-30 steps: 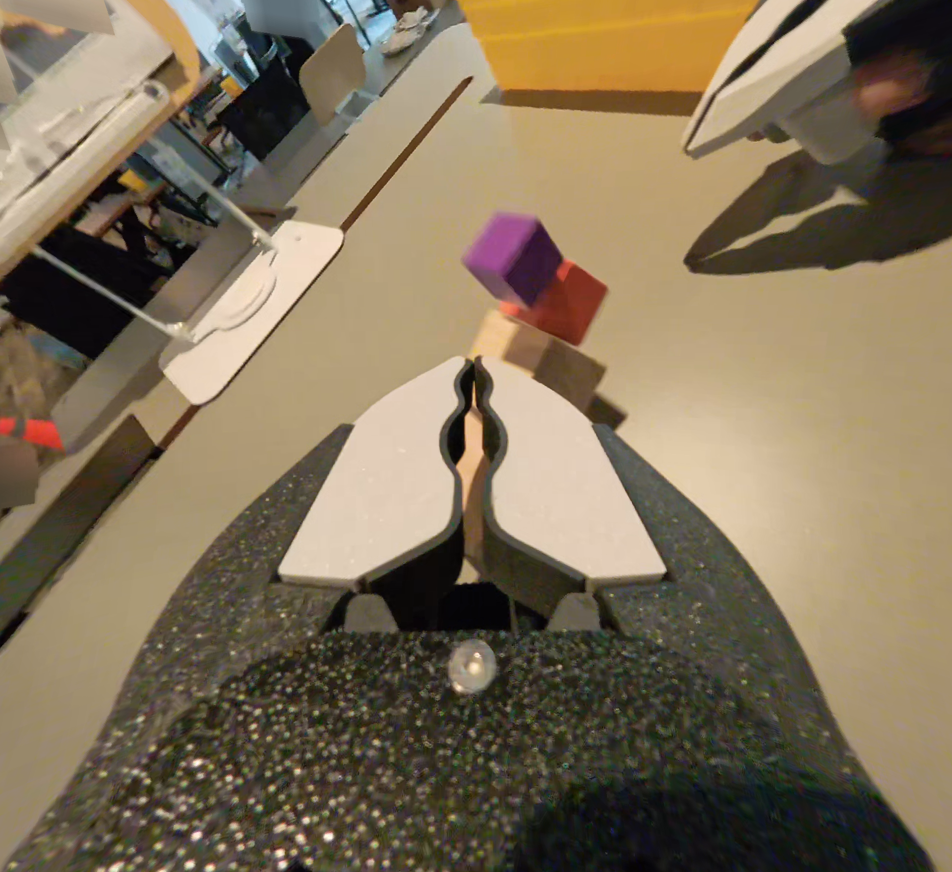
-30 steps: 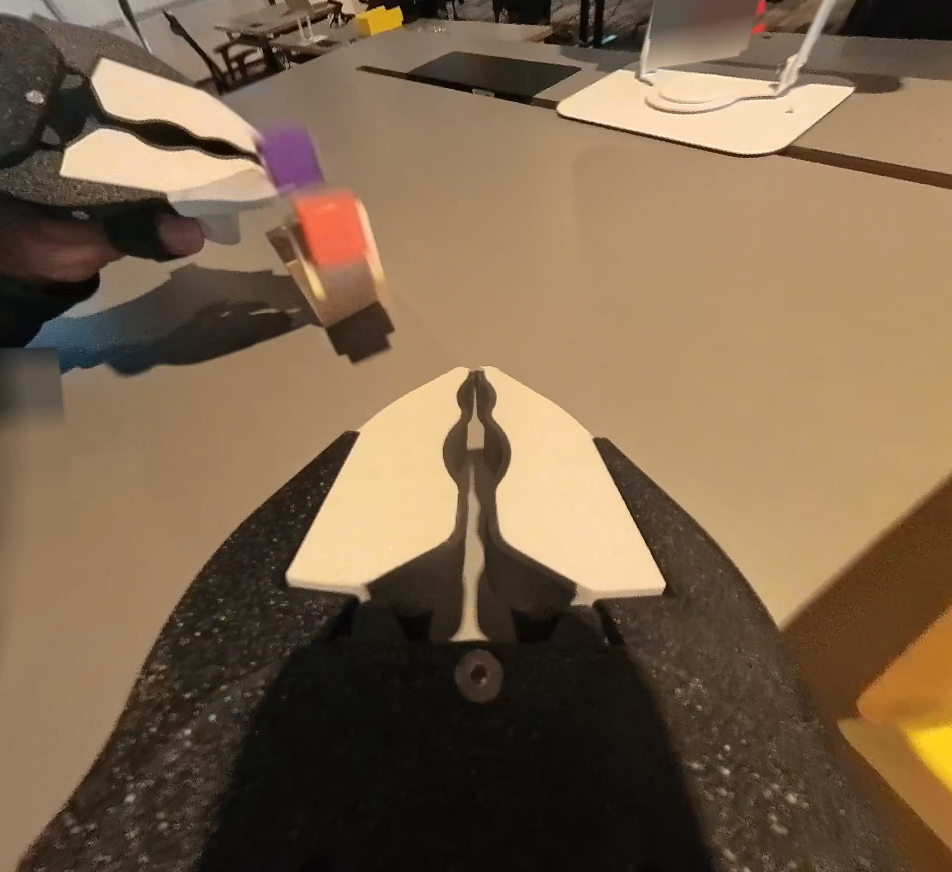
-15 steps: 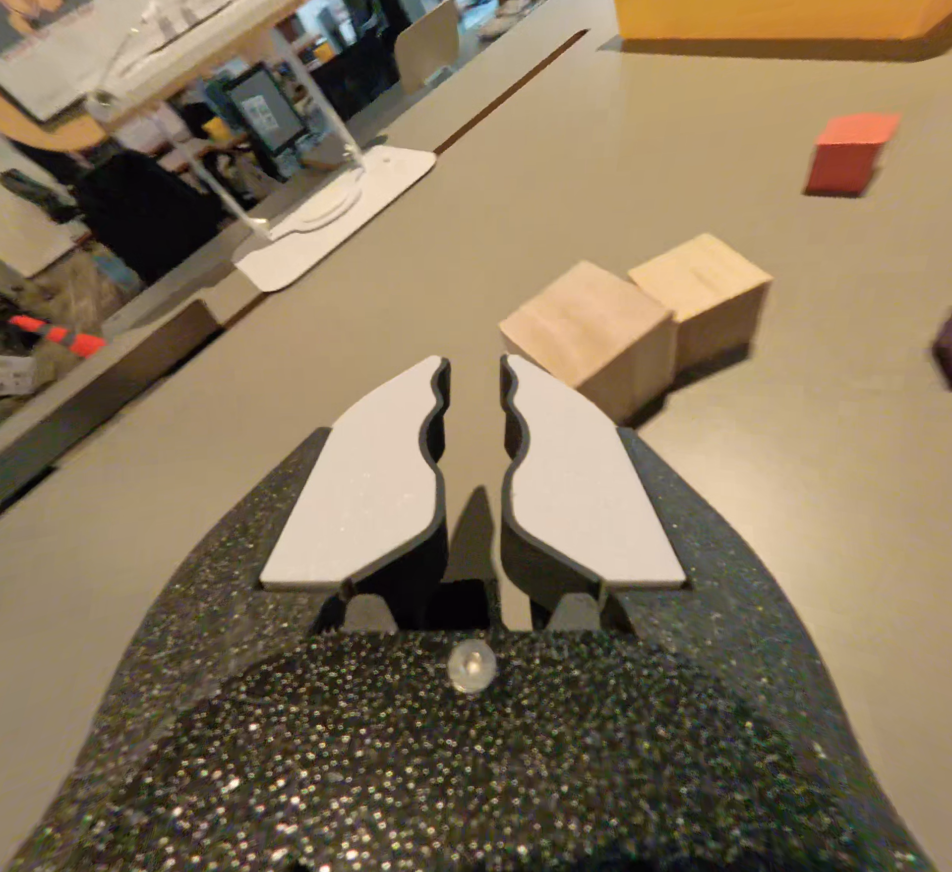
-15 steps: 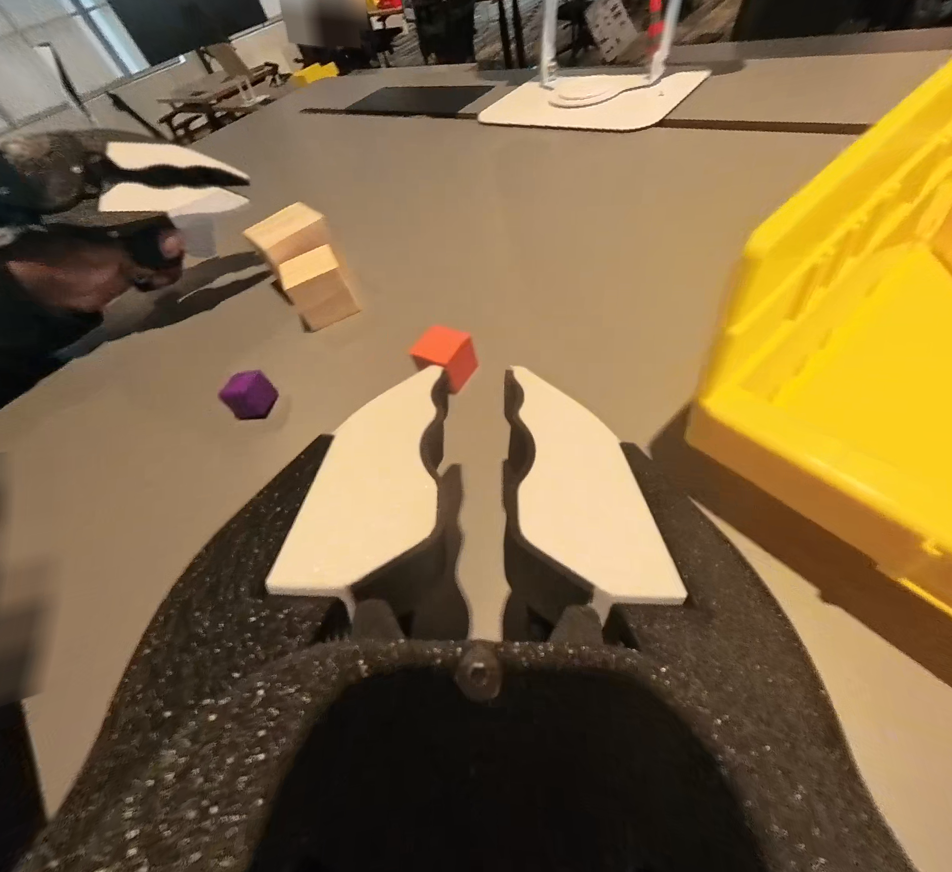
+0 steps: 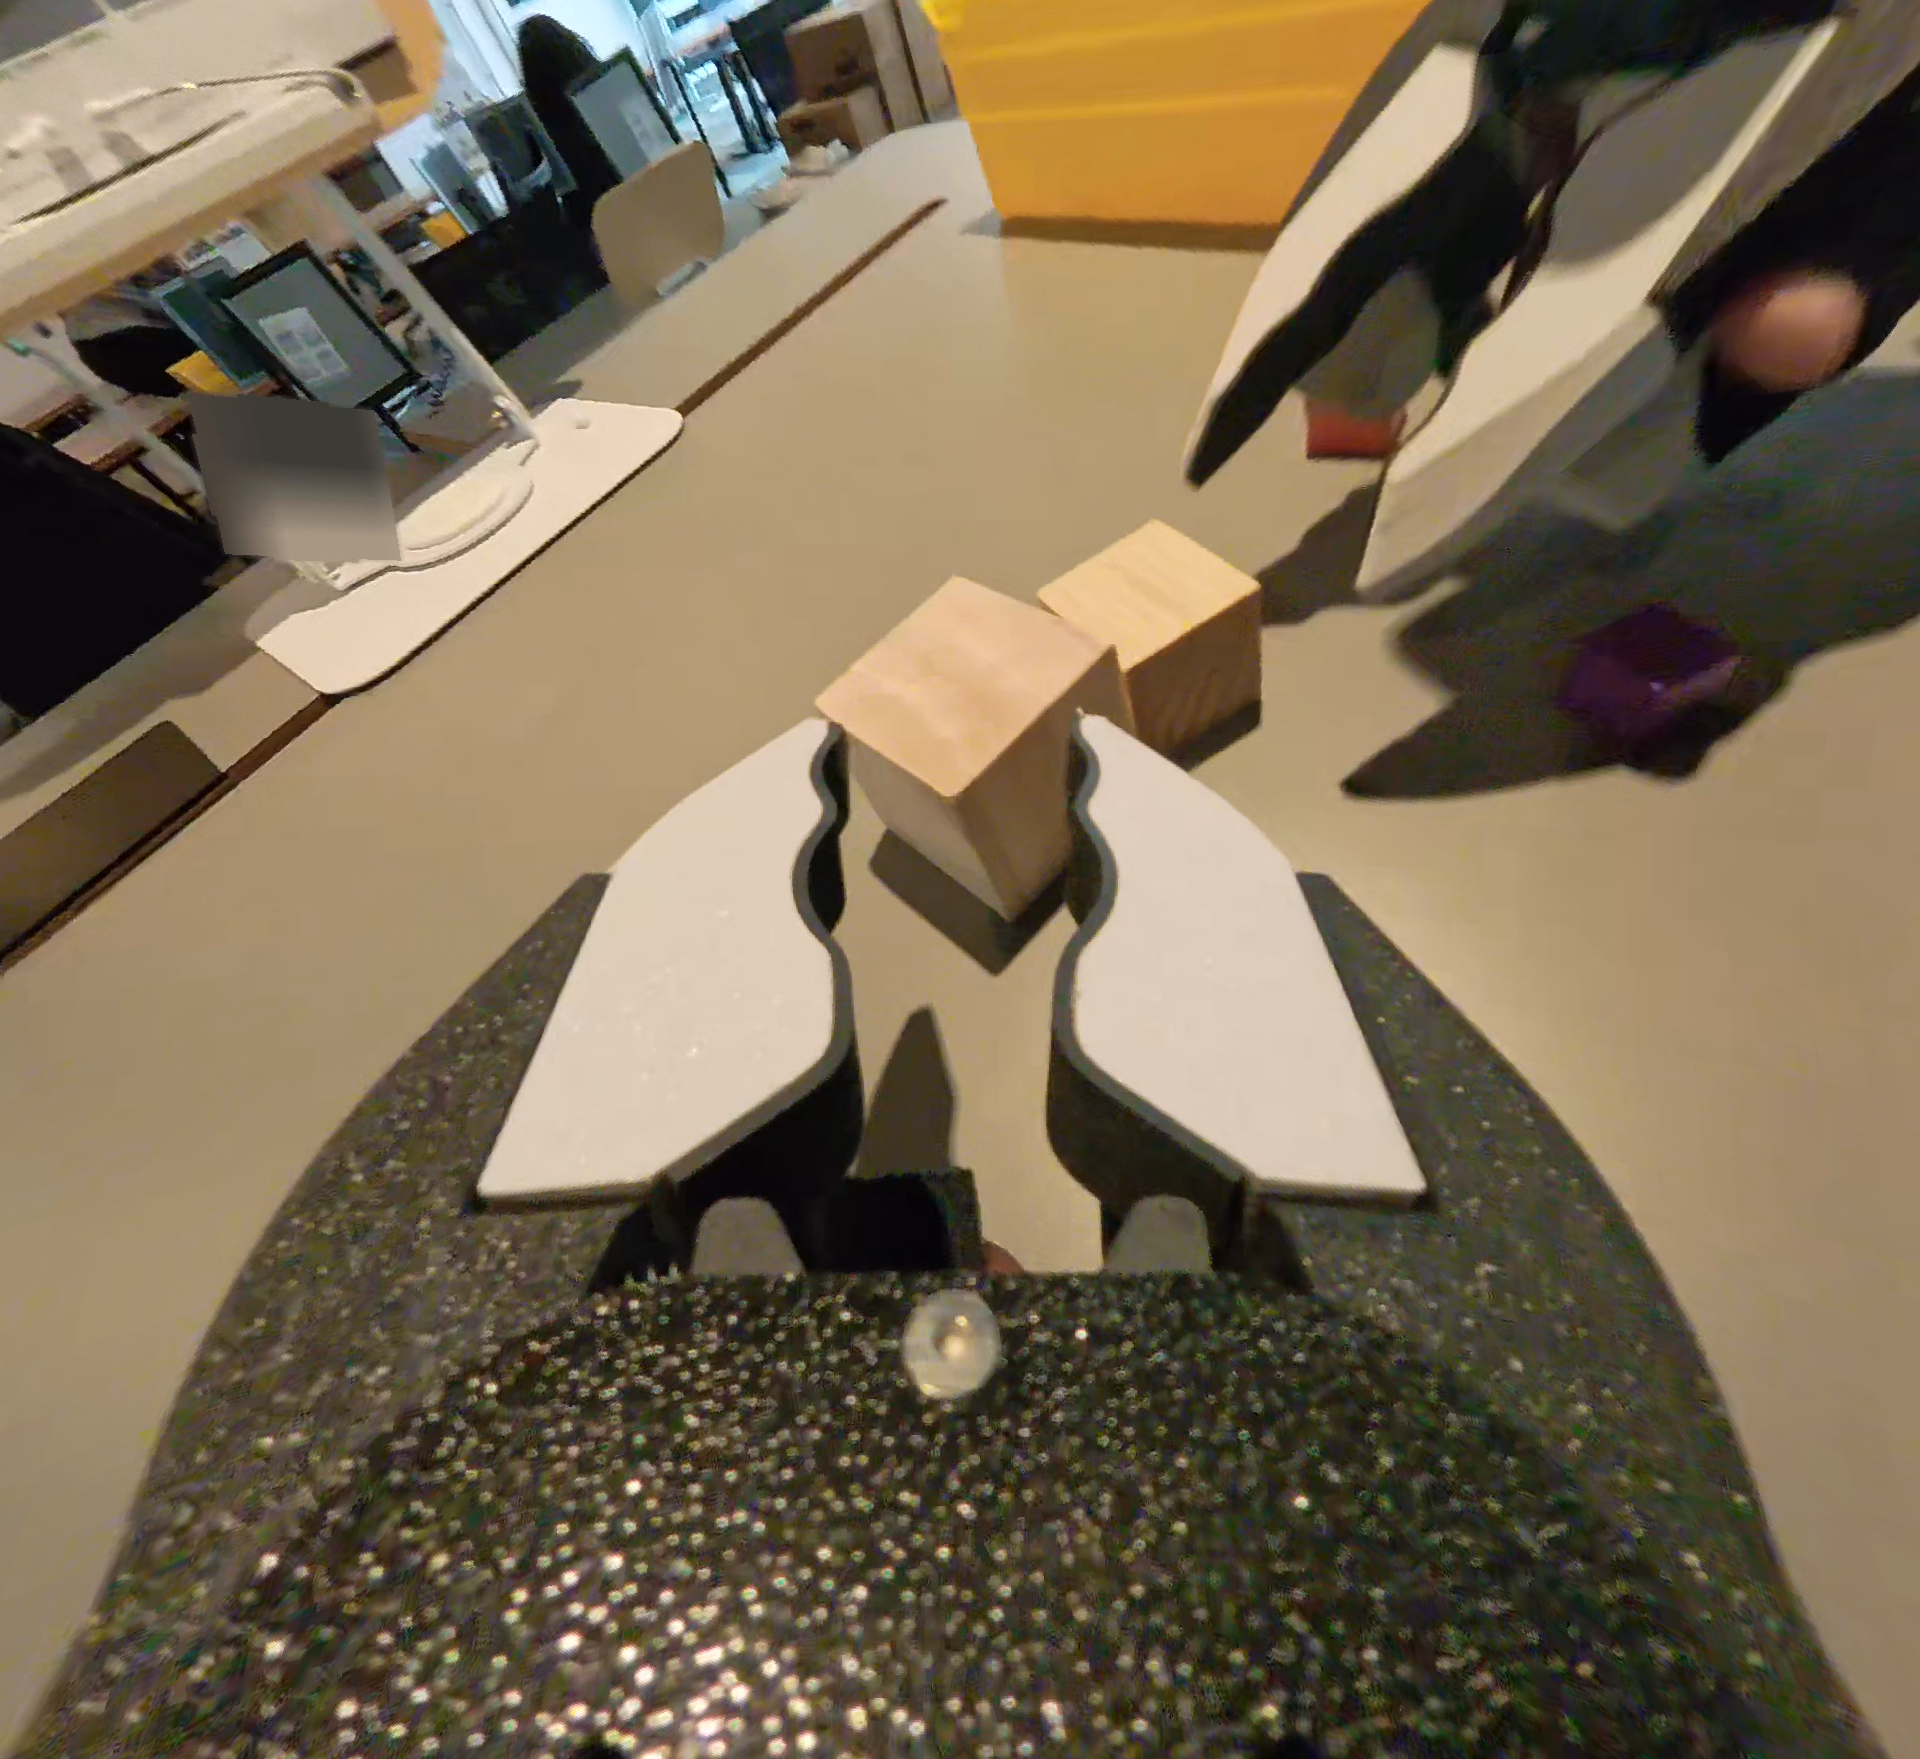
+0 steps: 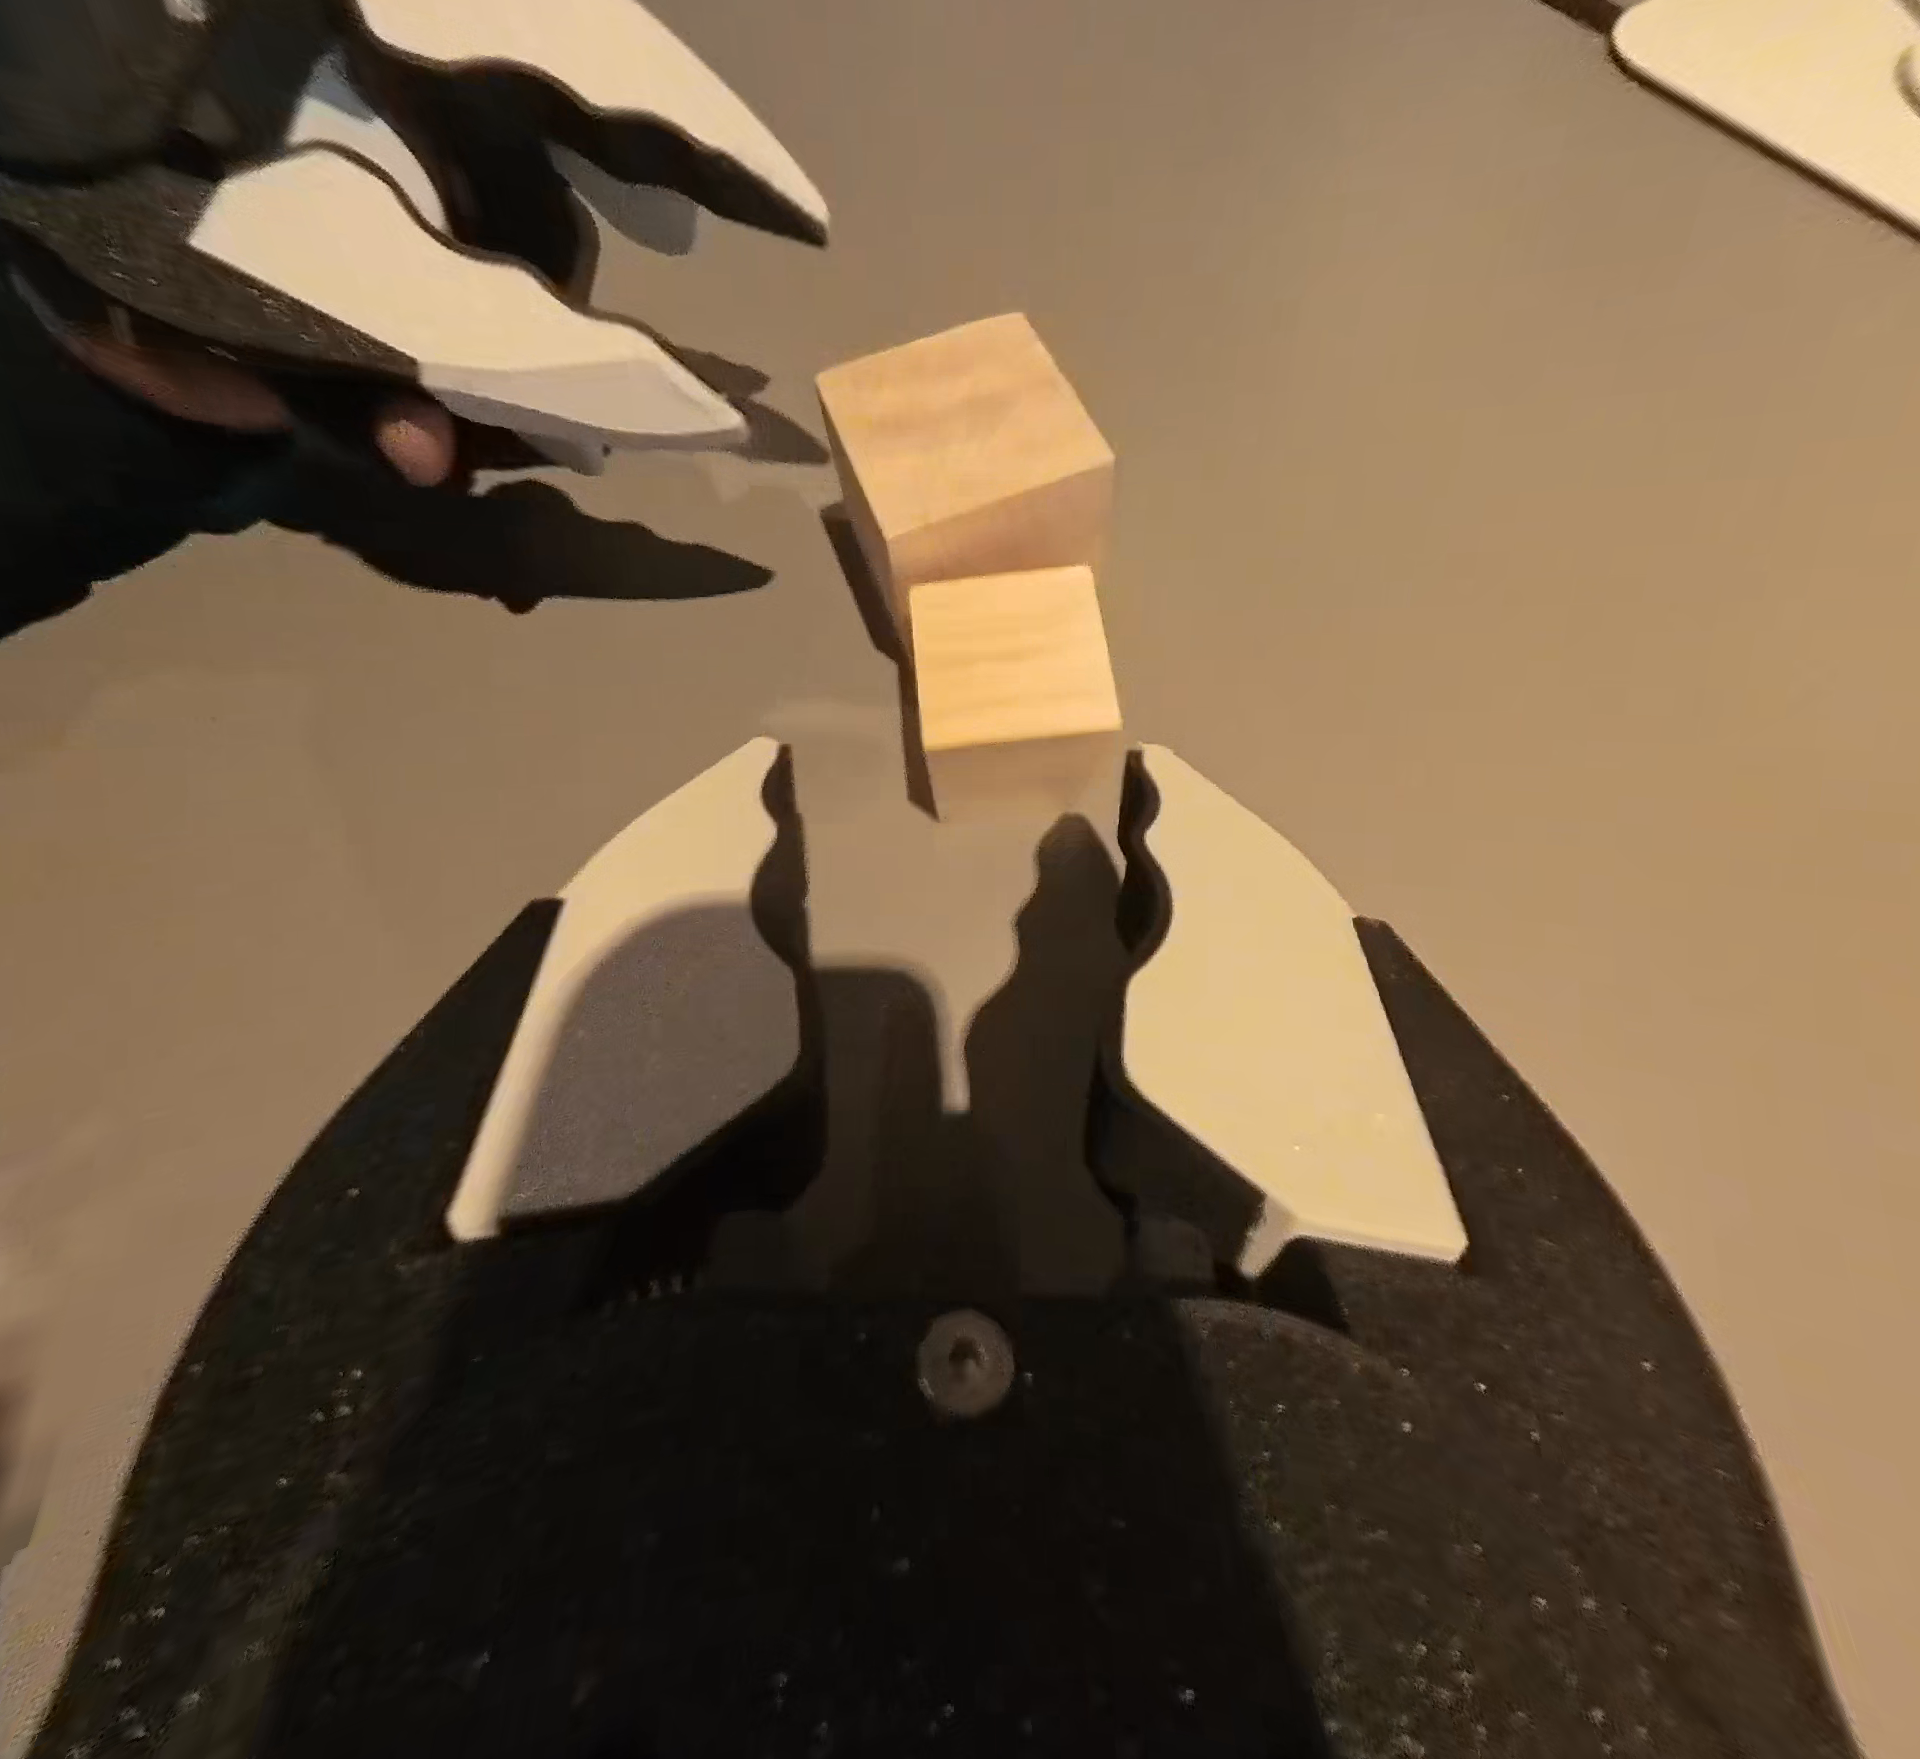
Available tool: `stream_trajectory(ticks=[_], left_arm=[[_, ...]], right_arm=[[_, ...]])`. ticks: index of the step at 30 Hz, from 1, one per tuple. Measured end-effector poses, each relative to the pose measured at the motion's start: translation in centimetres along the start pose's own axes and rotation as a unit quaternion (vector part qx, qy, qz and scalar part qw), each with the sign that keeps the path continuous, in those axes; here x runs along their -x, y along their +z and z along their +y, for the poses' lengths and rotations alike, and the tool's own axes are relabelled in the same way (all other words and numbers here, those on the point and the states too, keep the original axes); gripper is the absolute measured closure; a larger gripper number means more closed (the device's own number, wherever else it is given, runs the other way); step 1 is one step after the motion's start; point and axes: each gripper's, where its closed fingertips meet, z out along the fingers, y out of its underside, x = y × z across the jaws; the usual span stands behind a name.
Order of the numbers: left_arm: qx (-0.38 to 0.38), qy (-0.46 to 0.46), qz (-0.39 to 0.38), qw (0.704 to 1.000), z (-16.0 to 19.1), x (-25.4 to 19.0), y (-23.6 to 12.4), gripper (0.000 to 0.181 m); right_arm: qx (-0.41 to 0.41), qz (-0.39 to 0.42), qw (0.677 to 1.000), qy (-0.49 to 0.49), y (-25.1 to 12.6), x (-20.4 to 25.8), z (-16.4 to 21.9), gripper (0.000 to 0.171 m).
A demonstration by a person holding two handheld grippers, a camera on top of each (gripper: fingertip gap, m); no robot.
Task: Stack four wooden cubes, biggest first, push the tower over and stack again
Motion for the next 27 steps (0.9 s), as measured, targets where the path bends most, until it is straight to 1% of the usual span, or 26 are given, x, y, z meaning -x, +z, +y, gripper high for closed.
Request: stream_trajectory(ticks=[2, 5, 7, 8, 9, 12, 14, 17, 19, 21, 23, 27], left_arm=[[-0.021, -0.032, -0.001, 0.999, -0.4, 0.7, -0.4, 0.143], [-0.046, -0.066, 0.006, 0.997, -0.9, 1.3, -1.0, 0.143], [-0.061, -0.078, 0.008, 0.995, -1.2, 1.6, -1.3, 0.143], [-0.069, -0.082, 0.009, 0.994, -1.3, 1.6, -1.5, 0.143], [-0.076, -0.086, 0.011, 0.993, -1.5, 1.7, -1.7, 0.143], [-0.103, -0.108, 0.016, 0.989, -1.9, 2.2, -2.3, 0.144], [-0.129, -0.133, 0.019, 0.982, -2.3, 2.8, -3.0, 0.145], [-0.164, -0.182, 0.016, 0.969, -2.6, 4.1, -3.9, 0.145], [-0.172, -0.207, 0.016, 0.963, -2.5, 4.8, -4.1, 0.145], [-0.171, -0.218, 0.019, 0.961, -2.4, 4.9, -4.0, 0.145], [-0.165, -0.217, 0.022, 0.962, -2.3, 4.8, -3.9, 0.146], [-0.170, -0.212, 0.020, 0.962, -2.4, 4.8, -4.0, 0.146]], right_arm=[[0.021, -0.016, 1.000, 0.001, 1.1, -0.1, -0.2, 0.109], [0.062, -0.019, 0.998, -0.013, 2.3, -0.7, 0.2, 0.108], [0.089, -0.020, 0.995, -0.028, 3.0, -0.8, 0.6, 0.114], [0.100, -0.020, 0.994, -0.038, 3.2, -0.9, 0.8, 0.123], [0.108, -0.020, 0.993, -0.051, 3.3, -0.9, 0.8, 0.127], [0.136, -0.022, 0.988, -0.071, 2.6, -1.9, 0.8, 0.127], [0.124, -0.031, 0.990, -0.067, 1.6, -2.8, -0.4, 0.127], [0.067, -0.061, 0.994, -0.058, 0.2, -3.0, -4.1, 0.127], [0.032, -0.080, 0.995, -0.058, 0.2, -2.5, -6.6, 0.126], [0.016, -0.096, 0.993, -0.070, 1.0, -1.5, -8.1, 0.126], [0.020, -0.103, 0.991, -0.088, 2.4, -0.5, -8.3, 0.126], [0.048, -0.101, 0.987, -0.113, 4.8, 0.5, -6.7, 0.127]])
